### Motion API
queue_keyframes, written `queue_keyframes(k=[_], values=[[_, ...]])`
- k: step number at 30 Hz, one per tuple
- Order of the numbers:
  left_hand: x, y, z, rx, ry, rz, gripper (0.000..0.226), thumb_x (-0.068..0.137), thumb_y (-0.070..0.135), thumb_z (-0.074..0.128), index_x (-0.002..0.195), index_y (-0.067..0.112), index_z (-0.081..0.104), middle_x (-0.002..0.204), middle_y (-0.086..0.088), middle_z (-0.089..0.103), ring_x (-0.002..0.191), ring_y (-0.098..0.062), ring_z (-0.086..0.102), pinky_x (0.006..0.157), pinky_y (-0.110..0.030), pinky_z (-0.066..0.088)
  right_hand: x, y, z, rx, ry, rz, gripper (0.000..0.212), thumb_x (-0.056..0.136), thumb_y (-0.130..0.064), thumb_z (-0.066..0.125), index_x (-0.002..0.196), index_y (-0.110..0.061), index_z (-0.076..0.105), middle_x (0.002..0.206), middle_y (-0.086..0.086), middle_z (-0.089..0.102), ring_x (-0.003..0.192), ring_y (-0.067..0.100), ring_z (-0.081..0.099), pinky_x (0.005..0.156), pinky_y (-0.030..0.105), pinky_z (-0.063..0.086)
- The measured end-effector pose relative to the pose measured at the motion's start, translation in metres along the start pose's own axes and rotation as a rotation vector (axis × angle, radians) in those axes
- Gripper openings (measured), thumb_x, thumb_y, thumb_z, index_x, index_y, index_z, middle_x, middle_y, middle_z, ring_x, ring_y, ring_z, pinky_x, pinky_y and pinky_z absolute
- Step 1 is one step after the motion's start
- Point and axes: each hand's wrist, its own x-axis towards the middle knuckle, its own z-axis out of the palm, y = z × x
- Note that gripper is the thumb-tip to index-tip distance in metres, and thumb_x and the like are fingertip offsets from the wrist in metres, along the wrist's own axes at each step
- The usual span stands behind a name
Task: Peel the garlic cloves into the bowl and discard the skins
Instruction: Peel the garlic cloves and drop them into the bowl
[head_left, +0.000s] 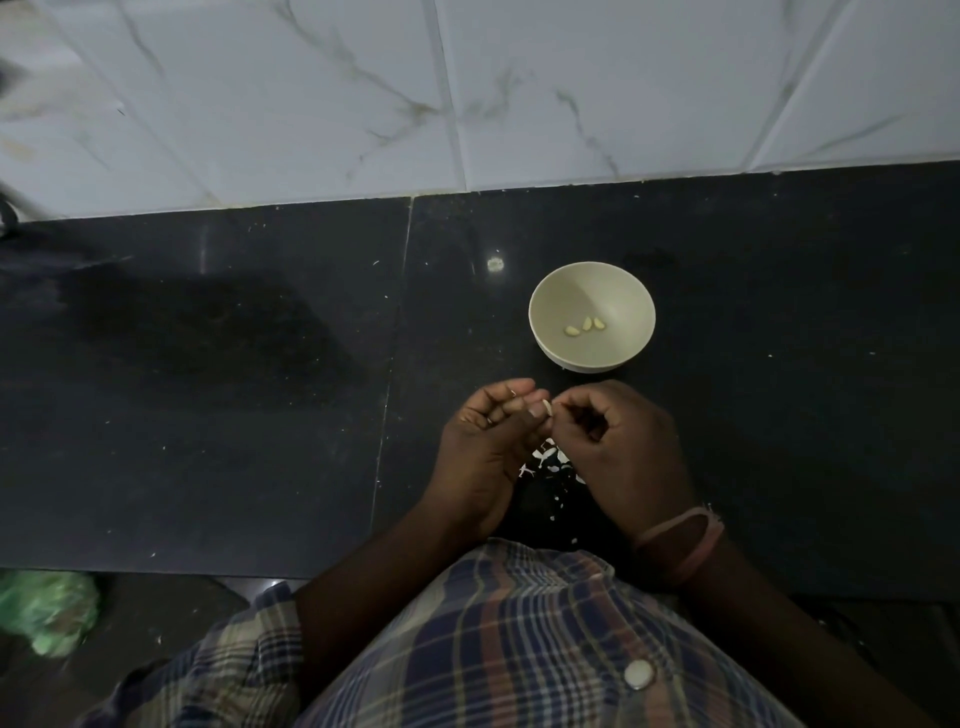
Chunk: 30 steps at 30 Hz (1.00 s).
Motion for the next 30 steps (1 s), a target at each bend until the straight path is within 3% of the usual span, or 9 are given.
queue_keyframes(k=[18,23,27,30], values=[[0.001,-0.001,0.0,-0.079,0.011,-0.12,0.027,0.082,0.0,0.068,0.108,0.007,0.063,0.097,-0.012,0.071,0.088,-0.019,0.071,0.081,-0.027,0.059,-0.002,0.007,0.01,0.065,-0.035,0.092,0.006,0.088,-0.013,0.072,0.089,-0.014,0.066,0.086,-0.004,0.063,0.078,0.006,0.06,0.069,0.022,0.049],[0.008,0.003,0.005,-0.083,0.067,-0.154,0.027,0.082,-0.002,0.068,0.107,0.006,0.062,0.092,-0.011,0.07,0.083,-0.018,0.073,0.075,-0.025,0.06,-0.005,0.008,0.007,0.1,-0.041,0.06,0.007,0.092,-0.012,0.069,0.099,-0.014,0.069,0.096,-0.006,0.065,0.088,0.003,0.062,0.075,0.015,0.048],[0.015,0.002,0.01,-0.05,0.087,-0.201,0.018,0.089,-0.003,0.066,0.102,0.009,0.063,0.085,-0.009,0.072,0.077,-0.015,0.072,0.068,-0.023,0.059,-0.003,0.012,0.006,0.177,-0.01,0.163,0.012,0.087,-0.01,0.074,0.096,-0.016,0.07,0.096,-0.008,0.067,0.09,0.003,0.064,0.078,0.013,0.048],[0.021,0.0,0.014,-0.047,0.078,-0.233,0.014,0.09,-0.002,0.065,0.1,0.007,0.064,0.084,-0.008,0.073,0.076,-0.014,0.072,0.069,-0.024,0.059,0.002,0.018,0.005,0.249,-0.023,0.259,0.01,0.087,-0.01,0.073,0.094,-0.016,0.07,0.092,-0.006,0.071,0.087,0.005,0.067,0.079,0.019,0.052]])
